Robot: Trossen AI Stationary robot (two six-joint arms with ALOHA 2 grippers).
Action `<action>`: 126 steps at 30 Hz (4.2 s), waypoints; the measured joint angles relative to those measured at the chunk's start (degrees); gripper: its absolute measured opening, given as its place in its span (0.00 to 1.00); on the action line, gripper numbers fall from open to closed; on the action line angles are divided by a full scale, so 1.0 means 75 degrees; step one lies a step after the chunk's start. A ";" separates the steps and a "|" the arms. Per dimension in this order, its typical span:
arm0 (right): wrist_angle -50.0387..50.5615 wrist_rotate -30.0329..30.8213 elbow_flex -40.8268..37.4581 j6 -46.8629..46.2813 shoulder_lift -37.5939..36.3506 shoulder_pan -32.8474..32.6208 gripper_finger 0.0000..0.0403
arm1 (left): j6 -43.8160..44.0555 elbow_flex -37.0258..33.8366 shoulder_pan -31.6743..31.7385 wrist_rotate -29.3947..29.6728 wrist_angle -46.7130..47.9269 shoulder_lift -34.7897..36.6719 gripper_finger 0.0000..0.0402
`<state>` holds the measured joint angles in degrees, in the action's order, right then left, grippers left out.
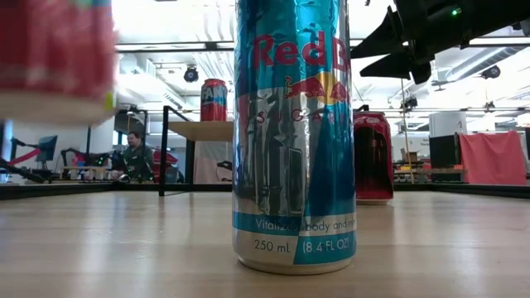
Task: Place canned beverage on shelf
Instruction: Put the red soda can on the shelf aligned with the other red soda can
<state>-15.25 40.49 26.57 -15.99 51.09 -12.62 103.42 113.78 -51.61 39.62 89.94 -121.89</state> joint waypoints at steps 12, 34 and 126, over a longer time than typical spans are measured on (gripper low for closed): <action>-0.0003 0.0000 0.0000 0.0000 0.0000 0.0003 0.74 | -0.3455 0.0570 0.1487 0.0477 0.0005 0.0863 0.64; -0.0003 0.0000 0.0000 0.0000 0.0000 0.0001 0.74 | -0.6677 -0.2932 0.5243 0.0407 -0.1763 0.4726 0.64; -0.0003 -0.0001 0.0000 0.0000 0.0000 0.0000 0.74 | -1.1952 -0.3845 0.9429 -0.2362 -0.4377 0.5266 0.65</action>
<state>-15.27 40.48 26.57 -15.99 51.09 -12.62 13.78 84.94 19.10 21.91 57.11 -82.39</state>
